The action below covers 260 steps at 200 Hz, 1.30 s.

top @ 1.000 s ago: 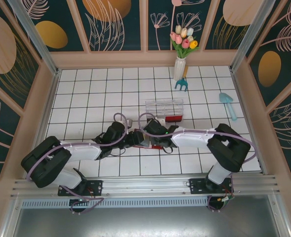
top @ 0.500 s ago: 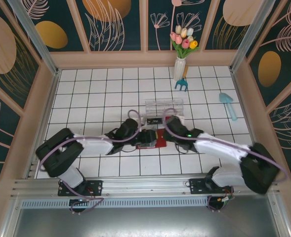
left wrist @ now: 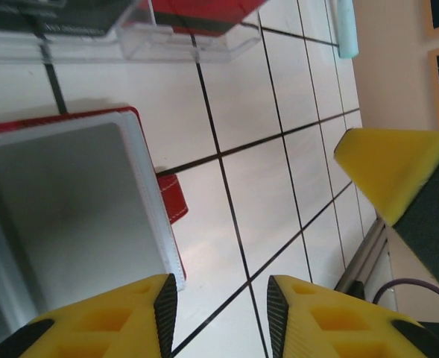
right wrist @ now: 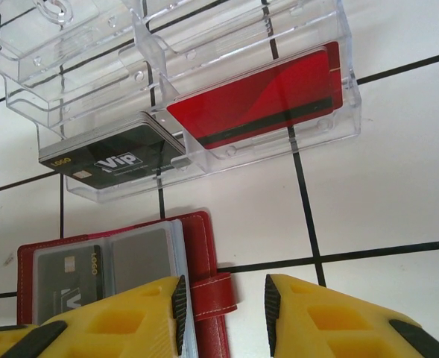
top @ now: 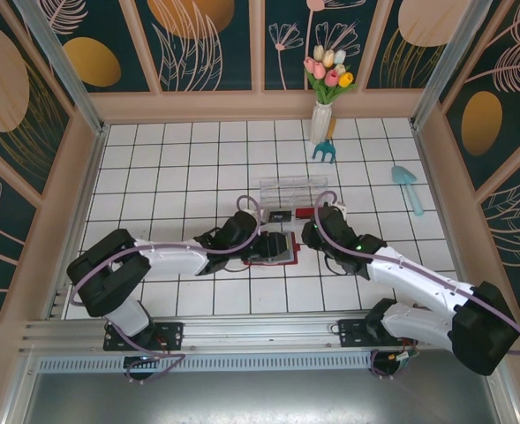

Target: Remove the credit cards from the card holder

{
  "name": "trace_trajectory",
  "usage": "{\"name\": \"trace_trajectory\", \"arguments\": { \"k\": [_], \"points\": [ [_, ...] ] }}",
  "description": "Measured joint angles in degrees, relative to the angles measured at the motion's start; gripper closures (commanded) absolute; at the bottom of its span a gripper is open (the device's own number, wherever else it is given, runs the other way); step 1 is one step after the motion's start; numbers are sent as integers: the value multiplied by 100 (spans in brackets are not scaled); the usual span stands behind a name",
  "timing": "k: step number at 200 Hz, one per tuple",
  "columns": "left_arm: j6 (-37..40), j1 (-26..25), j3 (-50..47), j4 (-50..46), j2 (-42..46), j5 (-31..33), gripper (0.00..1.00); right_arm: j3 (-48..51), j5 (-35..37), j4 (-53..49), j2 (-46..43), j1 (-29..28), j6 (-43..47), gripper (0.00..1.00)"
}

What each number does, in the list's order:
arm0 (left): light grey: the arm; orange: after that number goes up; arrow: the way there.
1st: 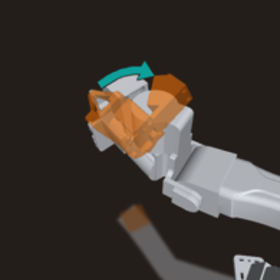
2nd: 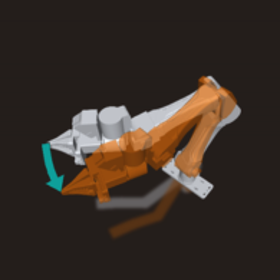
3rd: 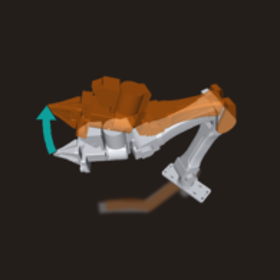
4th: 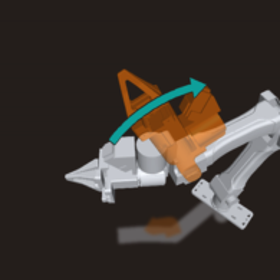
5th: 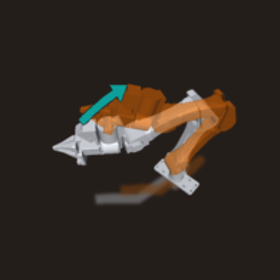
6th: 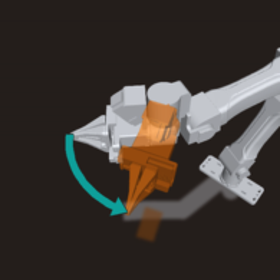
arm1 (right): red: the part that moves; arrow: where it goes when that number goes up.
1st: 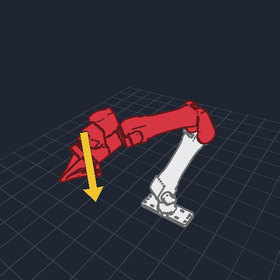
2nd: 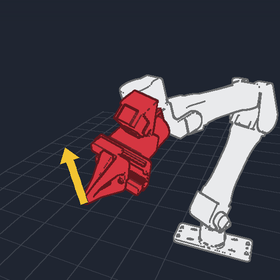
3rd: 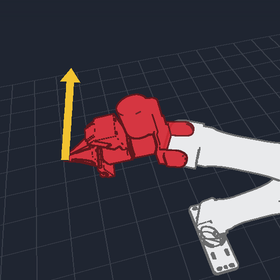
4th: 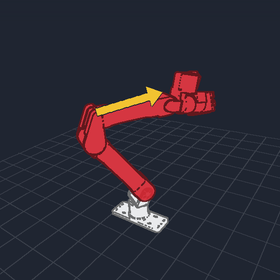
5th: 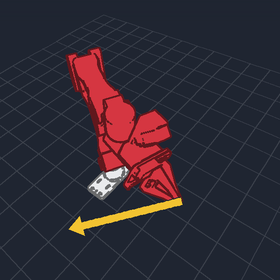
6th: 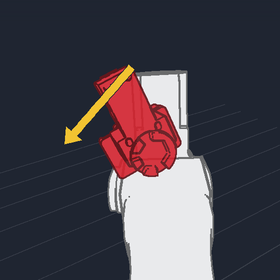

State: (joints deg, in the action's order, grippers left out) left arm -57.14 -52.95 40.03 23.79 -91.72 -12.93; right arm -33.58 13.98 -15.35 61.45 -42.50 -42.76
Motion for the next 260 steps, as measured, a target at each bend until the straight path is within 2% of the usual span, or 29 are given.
{"name": "trace_trajectory", "arguments": {
  "k": [59, 76, 92, 111, 134, 149, 201, 260],
  "points": [
    [363, 94, -63, -1182, 1432, 1318, 67, 20, -479, 420, 323, -92, 74, 64],
    [382, 249, -310, -1281, 1676, 1502, 71, -50, -586, 531, 702, -313, 105, 70],
    [387, 387, -560, -1340, 1725, 1537, 77, -203, -750, 682, 1117, -516, 155, 82],
    [352, 433, -780, -1349, 1602, 1502, 84, -323, -1060, 977, 1504, -608, 186, 84],
    [354, 433, -820, -1307, 1327, 1368, 87, -343, -1416, 1318, 1805, -608, 173, 81],
    [354, 433, -820, -1237, 1147, 1309, 93, -343, -1613, 1491, 1961, -597, 151, 81],
    [332, 433, -822, -1025, 625, 1121, 93, -343, -2282, 2006, 2350, -479, 42, 81],
    [284, 433, -833, -946, 343, 1040, 94, -345, -2612, 2184, 2793, -378, 15, 82]
  ]
}}
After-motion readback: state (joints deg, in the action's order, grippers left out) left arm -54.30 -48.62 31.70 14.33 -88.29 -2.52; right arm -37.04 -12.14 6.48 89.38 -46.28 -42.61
